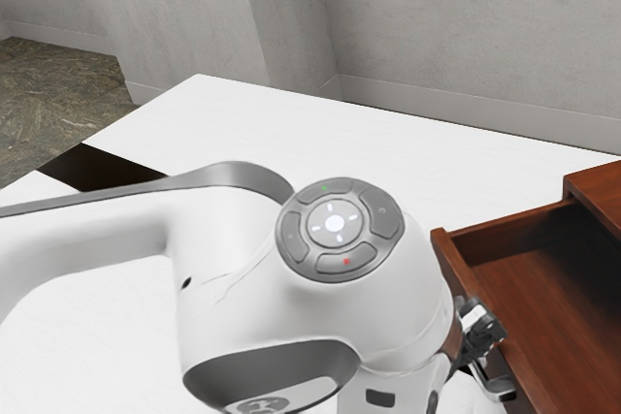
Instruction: Pull the drawer handle with one arm to open the drawer
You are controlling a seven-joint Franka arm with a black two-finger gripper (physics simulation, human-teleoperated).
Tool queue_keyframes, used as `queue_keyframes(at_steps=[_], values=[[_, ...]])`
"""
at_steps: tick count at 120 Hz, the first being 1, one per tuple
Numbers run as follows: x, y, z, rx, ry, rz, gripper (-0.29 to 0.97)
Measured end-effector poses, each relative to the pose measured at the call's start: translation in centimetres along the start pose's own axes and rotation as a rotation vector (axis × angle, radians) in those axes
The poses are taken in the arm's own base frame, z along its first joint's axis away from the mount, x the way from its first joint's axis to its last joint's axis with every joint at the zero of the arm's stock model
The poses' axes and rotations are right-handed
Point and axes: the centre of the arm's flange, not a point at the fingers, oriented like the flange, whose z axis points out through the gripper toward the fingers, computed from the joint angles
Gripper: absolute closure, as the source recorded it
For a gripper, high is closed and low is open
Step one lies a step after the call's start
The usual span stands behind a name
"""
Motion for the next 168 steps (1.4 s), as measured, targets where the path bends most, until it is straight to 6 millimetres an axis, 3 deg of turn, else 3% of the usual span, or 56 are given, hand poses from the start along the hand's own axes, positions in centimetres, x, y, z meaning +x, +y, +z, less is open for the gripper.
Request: queue_keyframes(at_steps=[46,72,86,121,144,168], values=[[-0.2,0.8,-0.8,0.003,-0.002,-0.003,0.03],[-0.5,0.7,-2.7,0.04,0.009,-0.015,0.01],[-0.8,0.8,-4.8,0.075,0.019,-0.03,0.01],[-4.4,-1.3,-12.3,0.161,0.075,-0.119,0.0],[-12.6,-2.1,-15.8,0.172,0.087,-0.29,0.0],[-20.8,-1.6,-16.8,0.115,0.066,-0.511,0.0]])
